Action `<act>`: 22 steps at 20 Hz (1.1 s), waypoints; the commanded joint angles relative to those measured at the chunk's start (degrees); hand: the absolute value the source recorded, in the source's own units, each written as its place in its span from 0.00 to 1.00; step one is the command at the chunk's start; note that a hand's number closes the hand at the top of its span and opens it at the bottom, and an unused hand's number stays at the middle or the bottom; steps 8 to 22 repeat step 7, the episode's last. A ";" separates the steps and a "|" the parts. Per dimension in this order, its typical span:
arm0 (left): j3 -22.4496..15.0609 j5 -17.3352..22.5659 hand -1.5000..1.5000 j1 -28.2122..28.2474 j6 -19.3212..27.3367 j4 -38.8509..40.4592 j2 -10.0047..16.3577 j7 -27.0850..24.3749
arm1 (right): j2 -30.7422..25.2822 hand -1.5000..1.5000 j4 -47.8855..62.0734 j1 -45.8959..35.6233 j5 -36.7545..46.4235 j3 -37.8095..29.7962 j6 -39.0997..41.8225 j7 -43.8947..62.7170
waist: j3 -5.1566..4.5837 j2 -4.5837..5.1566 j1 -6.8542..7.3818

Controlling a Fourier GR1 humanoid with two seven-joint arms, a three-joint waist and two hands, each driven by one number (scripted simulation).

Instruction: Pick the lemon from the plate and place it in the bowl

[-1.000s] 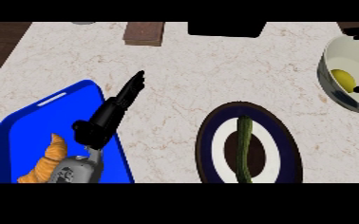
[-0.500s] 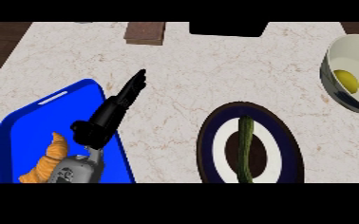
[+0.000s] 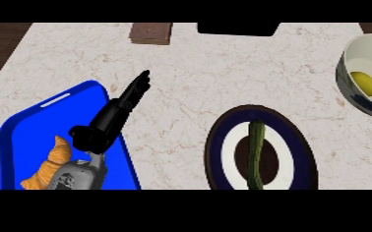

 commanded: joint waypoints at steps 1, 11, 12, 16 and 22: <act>0.82 0.69 0.50 -0.13 -0.60 -0.46 0.68 -0.28 | -2.29 0.00 1.12 2.47 -1.50 -1.58 5.13 -3.38 | 0.26 0.36 0.13; 0.90 0.34 0.50 -0.40 -0.42 0.28 0.71 -0.10 | -3.54 0.00 0.42 4.65 -1.97 -1.84 8.46 -3.43 | 0.53 0.59 -0.38; 0.90 0.34 0.50 -0.40 -0.42 0.28 0.71 -0.10 | -3.54 0.00 0.42 4.65 -1.97 -1.84 8.46 -3.43 | 0.53 0.59 -0.38; 0.90 0.34 0.50 -0.40 -0.42 0.28 0.71 -0.10 | -3.54 0.00 0.42 4.65 -1.97 -1.84 8.46 -3.43 | 0.53 0.59 -0.38; 0.90 0.34 0.50 -0.40 -0.42 0.28 0.71 -0.10 | -3.54 0.00 0.42 4.65 -1.97 -1.84 8.46 -3.43 | 0.53 0.59 -0.38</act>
